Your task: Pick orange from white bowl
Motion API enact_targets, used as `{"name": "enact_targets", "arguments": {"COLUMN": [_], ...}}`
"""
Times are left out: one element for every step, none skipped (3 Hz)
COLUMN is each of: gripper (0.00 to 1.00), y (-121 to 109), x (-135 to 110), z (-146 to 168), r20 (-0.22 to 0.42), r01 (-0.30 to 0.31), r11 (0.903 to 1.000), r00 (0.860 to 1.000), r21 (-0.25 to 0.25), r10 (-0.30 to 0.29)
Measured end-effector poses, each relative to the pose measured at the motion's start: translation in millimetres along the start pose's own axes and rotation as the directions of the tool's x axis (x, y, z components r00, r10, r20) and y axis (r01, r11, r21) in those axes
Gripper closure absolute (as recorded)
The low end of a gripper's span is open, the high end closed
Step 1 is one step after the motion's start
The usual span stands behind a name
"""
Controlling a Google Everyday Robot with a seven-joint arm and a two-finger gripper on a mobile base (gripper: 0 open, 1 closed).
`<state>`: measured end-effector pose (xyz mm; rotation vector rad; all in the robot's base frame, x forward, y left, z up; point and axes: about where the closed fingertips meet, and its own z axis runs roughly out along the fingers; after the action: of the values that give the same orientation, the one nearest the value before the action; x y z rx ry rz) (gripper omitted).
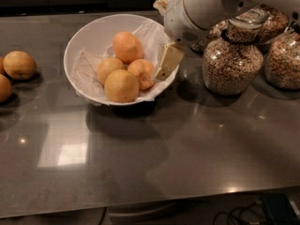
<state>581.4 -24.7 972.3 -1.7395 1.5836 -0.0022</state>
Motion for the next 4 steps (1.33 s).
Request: {"name": "enact_targets", "arguments": {"gripper": [0.00,0.00,0.00,0.12], "y": [-4.3,-12.4,-24.6,-36.1], "x": [-1.0,-4.5,-8.3,-12.6], "z": [8.3,19.5,31.7,42.0], "r20": [-0.001,0.004,0.020,0.038], "r01": [-0.004,0.002,0.006,0.011], "r11": [1.0000,1.0000,1.0000,0.9999], "r00": [1.000,1.000,1.000,0.999], "r21": [0.006,0.010,0.008,0.002], "r10": [0.004,-0.002,-0.006,-0.011]}}
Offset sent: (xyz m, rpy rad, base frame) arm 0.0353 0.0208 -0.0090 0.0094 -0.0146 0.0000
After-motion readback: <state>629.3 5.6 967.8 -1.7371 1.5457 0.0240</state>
